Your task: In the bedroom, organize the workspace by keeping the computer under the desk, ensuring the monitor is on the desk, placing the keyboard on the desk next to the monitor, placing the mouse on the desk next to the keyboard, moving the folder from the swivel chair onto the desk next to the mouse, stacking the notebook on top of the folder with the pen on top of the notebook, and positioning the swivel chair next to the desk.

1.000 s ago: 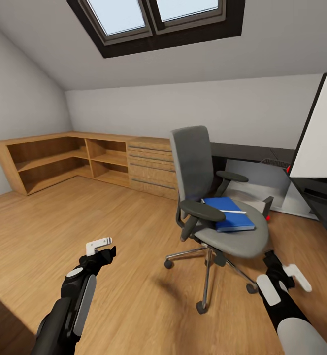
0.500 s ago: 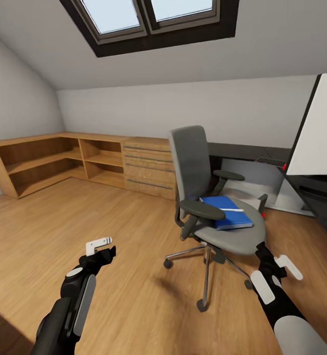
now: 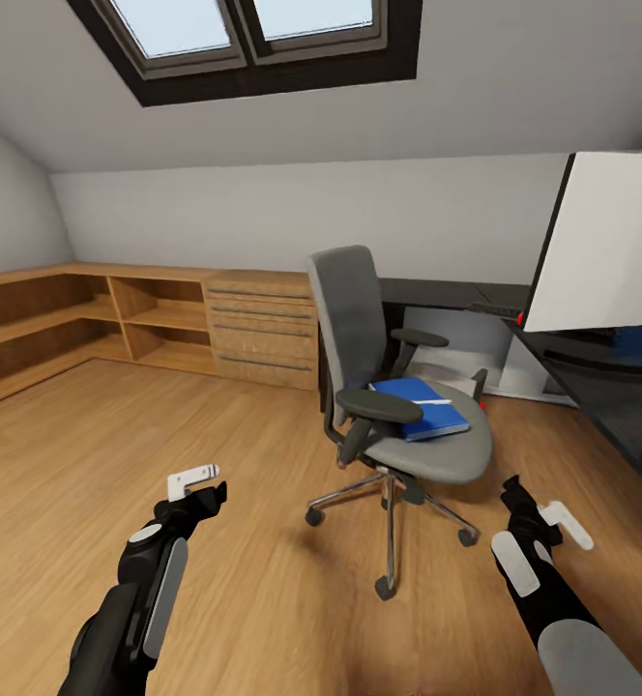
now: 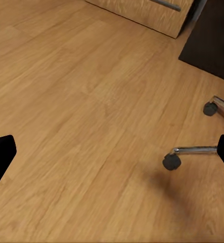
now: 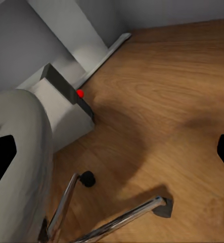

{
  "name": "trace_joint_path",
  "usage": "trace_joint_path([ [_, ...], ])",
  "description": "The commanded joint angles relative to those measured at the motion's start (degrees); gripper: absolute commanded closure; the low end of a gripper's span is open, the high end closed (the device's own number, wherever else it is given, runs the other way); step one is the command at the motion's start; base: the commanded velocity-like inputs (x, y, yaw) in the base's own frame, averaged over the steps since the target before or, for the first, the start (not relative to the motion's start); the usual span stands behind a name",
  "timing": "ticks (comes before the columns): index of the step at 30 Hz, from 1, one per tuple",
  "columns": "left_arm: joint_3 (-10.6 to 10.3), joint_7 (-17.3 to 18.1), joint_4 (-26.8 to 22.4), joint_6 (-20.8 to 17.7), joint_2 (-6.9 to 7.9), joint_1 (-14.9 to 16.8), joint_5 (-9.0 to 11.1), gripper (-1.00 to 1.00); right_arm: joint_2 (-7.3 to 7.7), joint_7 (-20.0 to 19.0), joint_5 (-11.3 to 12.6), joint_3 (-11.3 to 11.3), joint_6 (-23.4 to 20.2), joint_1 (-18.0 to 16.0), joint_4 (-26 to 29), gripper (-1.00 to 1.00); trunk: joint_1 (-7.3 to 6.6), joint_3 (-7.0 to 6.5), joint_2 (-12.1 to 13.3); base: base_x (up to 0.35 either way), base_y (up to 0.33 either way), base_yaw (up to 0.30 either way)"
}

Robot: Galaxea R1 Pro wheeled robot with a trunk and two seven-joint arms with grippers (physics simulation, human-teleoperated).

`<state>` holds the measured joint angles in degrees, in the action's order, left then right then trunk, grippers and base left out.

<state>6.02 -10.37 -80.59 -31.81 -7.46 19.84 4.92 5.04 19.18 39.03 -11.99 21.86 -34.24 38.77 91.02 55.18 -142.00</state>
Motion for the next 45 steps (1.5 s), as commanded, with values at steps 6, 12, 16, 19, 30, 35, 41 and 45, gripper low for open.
trace_joint_path([
  [6,0.0,-0.4,-0.1,-0.3,-0.02,0.0,0.5,-1.00,0.04,-0.1,0.6,0.1,0.2,0.0,-0.1,-1.00,-0.01,0.09,0.0,0.000,0.012,-0.269],
  [12,0.0,-0.4,-0.1,-0.3,-0.04,0.0,0.5,-1.00,0.06,-1.8,0.7,0.1,-0.3,0.0,-0.2,-1.00,-0.01,0.30,0.0,0.000,0.002,-0.261],
  [16,0.0,-0.4,-0.1,-0.3,-0.01,0.0,0.5,-1.00,-0.03,-4.4,0.7,0.1,-3.2,0.0,-0.3,-1.00,-0.01,0.38,0.0,0.000,0.000,-0.104],
  [19,0.0,-0.4,-0.1,-0.3,-0.01,0.0,0.5,-1.00,-0.10,-5.6,0.7,0.2,-4.3,0.0,-0.3,-1.00,-0.01,0.39,0.0,0.000,0.000,-0.028],
  [30,0.0,-0.4,-0.1,-0.3,-0.04,0.0,0.5,-1.00,-0.79,-10.5,0.7,0.4,-6.7,0.0,-0.5,-1.00,-0.01,0.40,0.0,0.000,0.000,-0.003],
  [35,0.0,-0.4,-0.1,-0.3,-0.03,0.0,0.5,-1.00,-1.09,-11.4,0.7,0.4,-7.2,0.0,-0.7,-1.00,-0.01,0.40,0.0,0.000,0.000,0.000],
  [41,0.0,-0.4,-0.1,-0.3,-0.05,0.0,0.4,-1.00,-1.16,-11.6,0.7,0.4,-7.4,0.0,-0.7,-1.00,-0.01,0.40,0.0,0.000,0.000,0.000],
  [45,0.0,-0.4,0.0,-0.3,-0.02,0.0,0.5,-1.00,-1.14,-11.6,0.8,0.4,-7.6,0.0,-0.6,-1.00,-0.01,0.40,0.0,0.000,0.000,0.000],
])
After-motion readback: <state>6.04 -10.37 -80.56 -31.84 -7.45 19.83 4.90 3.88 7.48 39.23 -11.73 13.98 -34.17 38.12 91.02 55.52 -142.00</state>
